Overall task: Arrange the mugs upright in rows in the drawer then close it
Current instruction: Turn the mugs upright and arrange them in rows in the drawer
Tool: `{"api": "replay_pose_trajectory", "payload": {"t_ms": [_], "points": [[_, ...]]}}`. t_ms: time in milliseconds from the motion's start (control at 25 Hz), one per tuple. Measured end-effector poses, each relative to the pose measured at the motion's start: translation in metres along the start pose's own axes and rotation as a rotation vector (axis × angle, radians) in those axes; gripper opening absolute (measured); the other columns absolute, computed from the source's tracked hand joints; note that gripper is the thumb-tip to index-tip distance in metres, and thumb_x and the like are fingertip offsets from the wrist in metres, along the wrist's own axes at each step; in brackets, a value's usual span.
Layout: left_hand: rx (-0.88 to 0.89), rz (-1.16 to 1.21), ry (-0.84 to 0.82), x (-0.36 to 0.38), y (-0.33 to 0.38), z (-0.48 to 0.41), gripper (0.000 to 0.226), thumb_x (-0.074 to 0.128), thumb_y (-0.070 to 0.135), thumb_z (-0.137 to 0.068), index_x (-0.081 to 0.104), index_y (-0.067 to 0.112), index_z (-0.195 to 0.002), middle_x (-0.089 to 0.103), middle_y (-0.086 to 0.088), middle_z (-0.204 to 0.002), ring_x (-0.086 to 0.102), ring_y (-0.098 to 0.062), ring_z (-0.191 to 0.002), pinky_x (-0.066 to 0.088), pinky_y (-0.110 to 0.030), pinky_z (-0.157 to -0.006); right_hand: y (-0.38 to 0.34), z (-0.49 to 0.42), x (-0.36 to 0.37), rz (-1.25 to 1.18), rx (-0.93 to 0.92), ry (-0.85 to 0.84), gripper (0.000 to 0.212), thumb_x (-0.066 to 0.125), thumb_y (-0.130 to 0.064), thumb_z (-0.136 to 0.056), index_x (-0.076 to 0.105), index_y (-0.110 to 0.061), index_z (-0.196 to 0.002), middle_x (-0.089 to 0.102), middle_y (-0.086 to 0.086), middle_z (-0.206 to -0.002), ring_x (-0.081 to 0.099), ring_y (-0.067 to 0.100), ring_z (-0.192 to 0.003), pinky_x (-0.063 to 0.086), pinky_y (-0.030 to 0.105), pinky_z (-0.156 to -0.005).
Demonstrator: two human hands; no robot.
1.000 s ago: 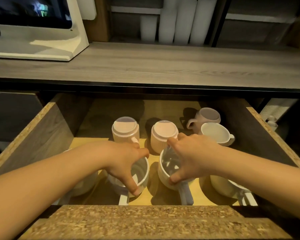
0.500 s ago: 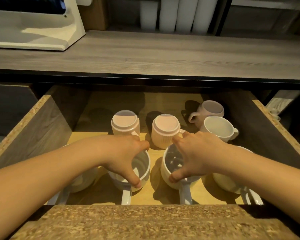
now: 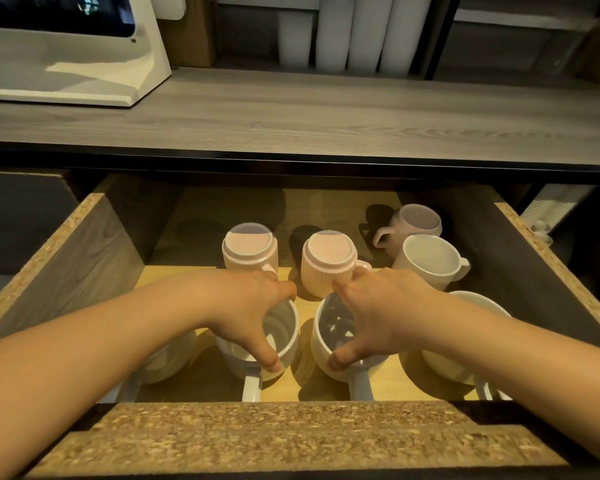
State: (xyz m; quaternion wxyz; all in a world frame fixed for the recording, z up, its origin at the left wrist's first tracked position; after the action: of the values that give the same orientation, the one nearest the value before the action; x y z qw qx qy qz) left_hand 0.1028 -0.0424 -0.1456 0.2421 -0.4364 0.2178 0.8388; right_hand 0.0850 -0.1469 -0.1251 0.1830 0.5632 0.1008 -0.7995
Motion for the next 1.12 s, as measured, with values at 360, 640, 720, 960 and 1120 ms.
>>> {"api": "replay_pose_trajectory", "payload": {"t_ms": [360, 640, 720, 960, 1120], "points": [[-0.114, 0.111, 0.187, -0.036, -0.032, 0.002, 0.057, 0.053, 0.046, -0.088, 0.035, 0.025, -0.137, 0.047, 0.0, -0.136, 0.051, -0.017, -0.111, 0.046, -0.032, -0.096, -0.001, 0.0, 0.0, 0.01, 0.019, -0.051, 0.08, 0.063, -0.068, -0.068, 0.041, -0.021, -0.129, 0.057, 0.001, -0.124, 0.051, 0.015, -0.093, 0.045, 0.024, -0.069], [-0.31, -0.071, 0.245, -0.051, -0.067, -0.012, 0.062, 0.053, 0.042, -0.089, 0.028, 0.019, -0.142, 0.041, -0.008, -0.14, 0.049, -0.024, -0.117, 0.044, -0.027, -0.09, 0.001, 0.0, 0.003, 0.058, 0.023, -0.04, 0.084, 0.064, -0.068, -0.067, 0.039, -0.021, -0.131, 0.056, 0.003, -0.124, 0.054, 0.017, -0.096, 0.046, 0.024, -0.069], [-0.339, -0.059, 0.288, -0.055, -0.074, -0.023, 0.067, 0.055, 0.044, -0.088, 0.027, 0.017, -0.143, 0.04, -0.009, -0.142, 0.048, -0.026, -0.12, 0.045, -0.03, -0.093, 0.001, 0.0, 0.003, 0.076, 0.012, -0.03, 0.086, 0.063, -0.069, -0.066, 0.037, -0.021, -0.132, 0.056, 0.003, -0.125, 0.056, 0.02, -0.102, 0.047, 0.025, -0.071], [-0.369, 0.1, 0.28, -0.05, -0.084, -0.057, 0.077, 0.063, 0.044, -0.082, 0.026, 0.019, -0.145, 0.046, -0.007, -0.141, 0.052, -0.026, -0.12, 0.05, -0.028, -0.087, 0.007, 0.001, -0.003, 0.016, 0.007, -0.05, 0.084, 0.057, -0.074, -0.067, 0.04, -0.025, -0.133, 0.059, 0.0, -0.124, 0.059, 0.019, -0.103, 0.05, 0.026, -0.076], [-0.4, 0.138, 0.326, -0.049, -0.091, -0.061, 0.071, 0.07, 0.045, -0.075, 0.044, 0.016, -0.134, 0.057, -0.006, -0.121, 0.059, -0.021, -0.098, 0.052, -0.025, -0.076, 0.023, -0.004, -0.033, -0.053, 0.087, 0.106, 0.066, 0.05, -0.066, -0.08, 0.043, -0.025, -0.132, 0.063, 0.0, -0.118, 0.06, 0.019, -0.101, 0.052, 0.03, -0.081]]}}
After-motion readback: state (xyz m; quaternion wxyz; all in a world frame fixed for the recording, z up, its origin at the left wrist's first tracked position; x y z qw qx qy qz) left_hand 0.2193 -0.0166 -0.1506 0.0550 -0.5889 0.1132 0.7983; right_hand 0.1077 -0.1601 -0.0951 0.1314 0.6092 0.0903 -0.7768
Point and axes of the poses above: each hand's wrist, its own z-axis away from the middle knuckle, its own x-axis out of the palm, y = z × x, the point moved 8 cm from there along -z, towards the middle knuckle
